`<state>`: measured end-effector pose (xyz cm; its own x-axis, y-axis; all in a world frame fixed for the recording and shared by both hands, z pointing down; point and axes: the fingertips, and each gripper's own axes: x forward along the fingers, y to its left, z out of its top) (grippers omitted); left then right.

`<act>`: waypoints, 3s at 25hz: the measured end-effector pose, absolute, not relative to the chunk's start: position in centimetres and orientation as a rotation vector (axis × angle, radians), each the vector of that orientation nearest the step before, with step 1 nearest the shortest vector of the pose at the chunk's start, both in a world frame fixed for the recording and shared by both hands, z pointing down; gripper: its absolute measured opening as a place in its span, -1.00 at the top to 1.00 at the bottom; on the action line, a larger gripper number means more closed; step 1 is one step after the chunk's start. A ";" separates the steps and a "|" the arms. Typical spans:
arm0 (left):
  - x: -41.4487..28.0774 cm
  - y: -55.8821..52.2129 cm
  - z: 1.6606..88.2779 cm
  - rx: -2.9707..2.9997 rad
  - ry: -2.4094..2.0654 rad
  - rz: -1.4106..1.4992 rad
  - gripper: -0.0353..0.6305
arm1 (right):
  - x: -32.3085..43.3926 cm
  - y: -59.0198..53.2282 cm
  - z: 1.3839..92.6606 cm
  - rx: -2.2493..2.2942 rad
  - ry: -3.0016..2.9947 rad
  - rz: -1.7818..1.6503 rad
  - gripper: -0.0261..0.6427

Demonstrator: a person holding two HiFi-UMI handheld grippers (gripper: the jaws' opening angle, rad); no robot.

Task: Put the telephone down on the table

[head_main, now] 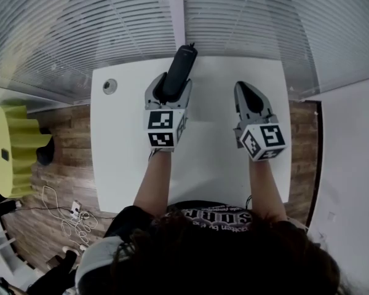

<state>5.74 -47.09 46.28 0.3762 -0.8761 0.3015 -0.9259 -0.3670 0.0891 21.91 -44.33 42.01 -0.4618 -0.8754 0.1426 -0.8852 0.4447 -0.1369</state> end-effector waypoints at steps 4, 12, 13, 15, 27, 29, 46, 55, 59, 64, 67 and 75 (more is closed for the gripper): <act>6.1 -47.7 47.8 2.384 -1.586 0.320 0.06 | 21.7 -44.8 42.8 1.588 -2.627 0.318 0.83; 6.3 -48.5 50.8 2.345 -1.589 0.352 0.06 | 21.9 -45.1 44.1 1.576 -2.619 0.353 0.83; 6.3 -48.6 50.9 2.342 -1.588 0.354 0.06 | 22.0 -45.1 44.2 1.575 -2.616 0.356 0.83; 6.4 -48.7 51.4 2.335 -1.580 0.365 0.06 | 22.0 -45.0 44.4 1.572 -2.611 0.361 0.83; 6.5 -49.2 54.5 2.296 -1.560 0.430 0.06 | 22.3 -45.2 45.4 1.576 -2.594 0.388 0.83; 6.5 -49.3 54.9 2.299 -1.562 0.446 0.06 | 22.4 -45.2 45.5 1.576 -2.592 0.391 0.83; 7.6 -48.5 56.7 2.322 -1.508 0.584 0.04 | 22.9 -44.9 45.2 1.589 -2.589 0.405 0.83; 7.3 -47.8 55.9 2.358 -1.530 0.603 -0.18 | 22.5 -44.7 44.4 1.583 -2.606 0.387 0.83; 7.2 -47.6 54.2 2.389 -1.545 0.564 -0.18 | 22.2 -44.6 43.8 1.584 -2.615 0.373 0.83; 7.7 -46.9 51.1 2.448 -1.526 0.493 -0.18 | 22.2 -44.2 42.8 1.597 -2.621 0.357 0.83; 8.1 -46.3 49.2 2.489 -1.509 0.450 -0.18 | 22.1 -44.0 42.3 1.605 -2.624 0.344 0.83; 8.8 -43.8 43.2 2.610 -1.493 0.332 -0.07 | 21.8 -42.0 40.1 1.643 -2.634 0.295 0.83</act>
<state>8.76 -43.76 43.23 0.4906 -0.8360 0.2459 -0.8615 -0.5077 -0.0074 21.83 -41.95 40.09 -0.4445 -0.8878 0.1194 -0.8922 0.4269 -0.1474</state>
